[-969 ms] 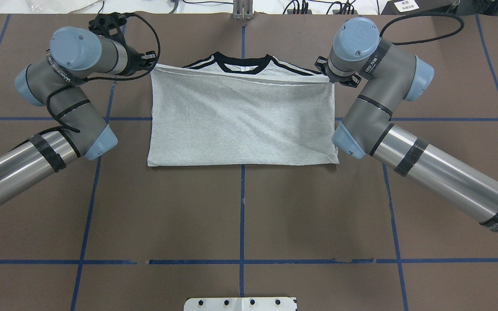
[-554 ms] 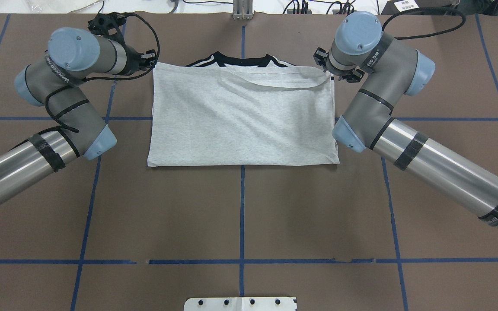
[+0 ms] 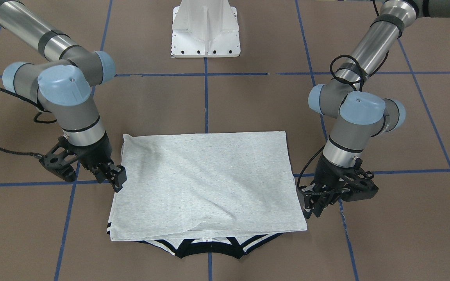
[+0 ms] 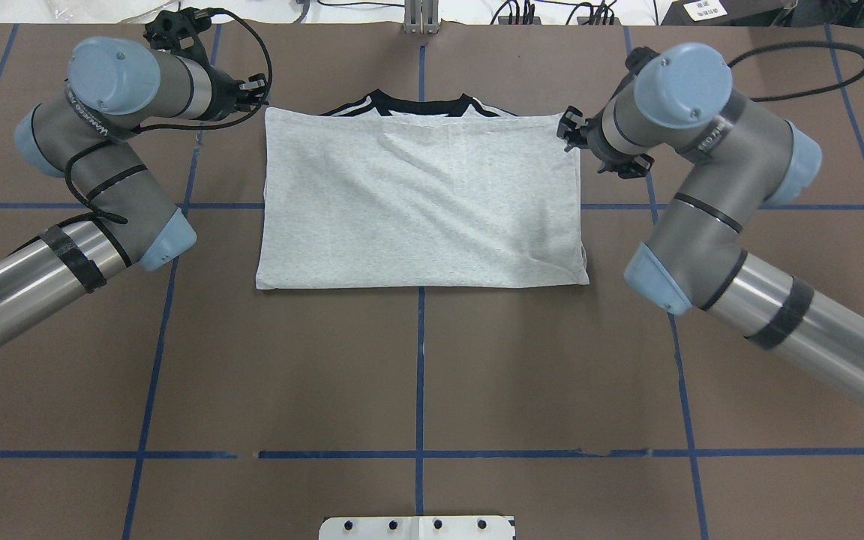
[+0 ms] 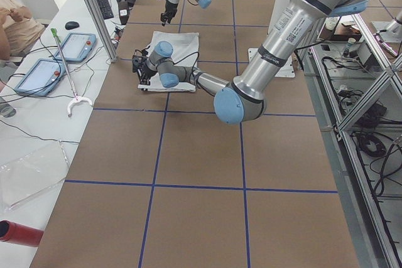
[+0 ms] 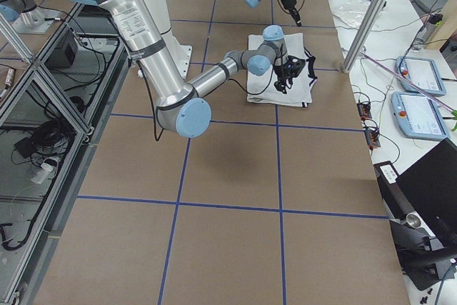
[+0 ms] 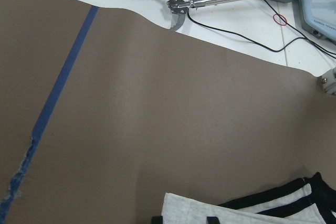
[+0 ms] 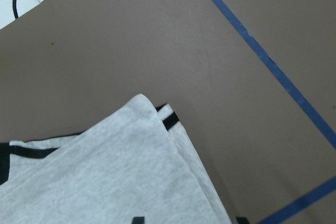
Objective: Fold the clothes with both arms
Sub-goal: 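Move the right gripper to the folded shirt's corner nearest it and grasp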
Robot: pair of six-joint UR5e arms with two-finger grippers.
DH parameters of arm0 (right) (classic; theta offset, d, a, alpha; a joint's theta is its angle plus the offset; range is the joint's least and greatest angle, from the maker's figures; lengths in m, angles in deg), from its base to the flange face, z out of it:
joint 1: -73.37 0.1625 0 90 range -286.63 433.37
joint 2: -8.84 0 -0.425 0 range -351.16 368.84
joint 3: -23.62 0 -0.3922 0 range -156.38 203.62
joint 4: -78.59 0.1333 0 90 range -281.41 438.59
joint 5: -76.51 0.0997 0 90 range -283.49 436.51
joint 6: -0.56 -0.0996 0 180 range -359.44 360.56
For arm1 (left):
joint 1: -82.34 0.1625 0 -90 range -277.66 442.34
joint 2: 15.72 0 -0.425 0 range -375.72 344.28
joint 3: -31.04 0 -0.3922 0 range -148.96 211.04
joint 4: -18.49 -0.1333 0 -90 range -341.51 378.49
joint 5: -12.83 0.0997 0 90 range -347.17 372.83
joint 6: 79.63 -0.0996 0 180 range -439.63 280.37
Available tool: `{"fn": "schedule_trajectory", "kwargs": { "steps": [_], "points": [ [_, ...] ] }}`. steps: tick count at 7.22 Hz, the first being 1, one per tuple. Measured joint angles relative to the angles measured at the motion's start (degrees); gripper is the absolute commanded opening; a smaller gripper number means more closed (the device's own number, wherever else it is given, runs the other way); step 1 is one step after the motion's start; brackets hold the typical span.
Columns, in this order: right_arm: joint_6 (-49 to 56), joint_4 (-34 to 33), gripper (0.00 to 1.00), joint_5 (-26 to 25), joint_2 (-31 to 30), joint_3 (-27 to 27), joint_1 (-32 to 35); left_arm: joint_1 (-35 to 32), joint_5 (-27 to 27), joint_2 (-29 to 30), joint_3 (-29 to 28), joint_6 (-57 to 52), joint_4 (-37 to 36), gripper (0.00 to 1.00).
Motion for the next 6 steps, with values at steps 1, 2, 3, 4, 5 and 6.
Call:
{"fn": "schedule_trajectory", "kwargs": {
  "steps": [1, 2, 3, 4, 5, 6],
  "points": [
    [-2.99, 0.19, 0.75, 0.15, -3.45, 3.48, -1.75, -0.03, -0.05, -0.12, 0.51, 0.02, 0.11, 0.39],
    [-6.95, 0.32, 0.78, 0.06, -5.49, 5.36, -3.37, -0.17, -0.07, -0.21, 0.78, 0.00, 0.13, 0.39],
    [-10.83, 0.70, 0.78, -0.19, -6.83, 6.39, -4.75, -0.40, -0.08, -0.28, 0.88, -0.01, 0.11, 0.39],
    [-13.23, 1.38, 0.78, -0.90, -7.67, 6.87, -6.32, -0.67, -0.08, -0.31, 0.90, -0.02, 0.14, 0.39],
    [-14.35, 1.79, 0.78, -1.70, -8.26, 7.06, -7.84, -0.93, -0.08, -0.33, 0.93, -0.02, 0.20, 0.39],
    [-14.95, 1.95, 0.79, -2.60, -8.77, 7.17, -9.26, -1.10, -0.08, -0.32, 0.93, -0.02, 0.22, 0.39]
  ]
}}
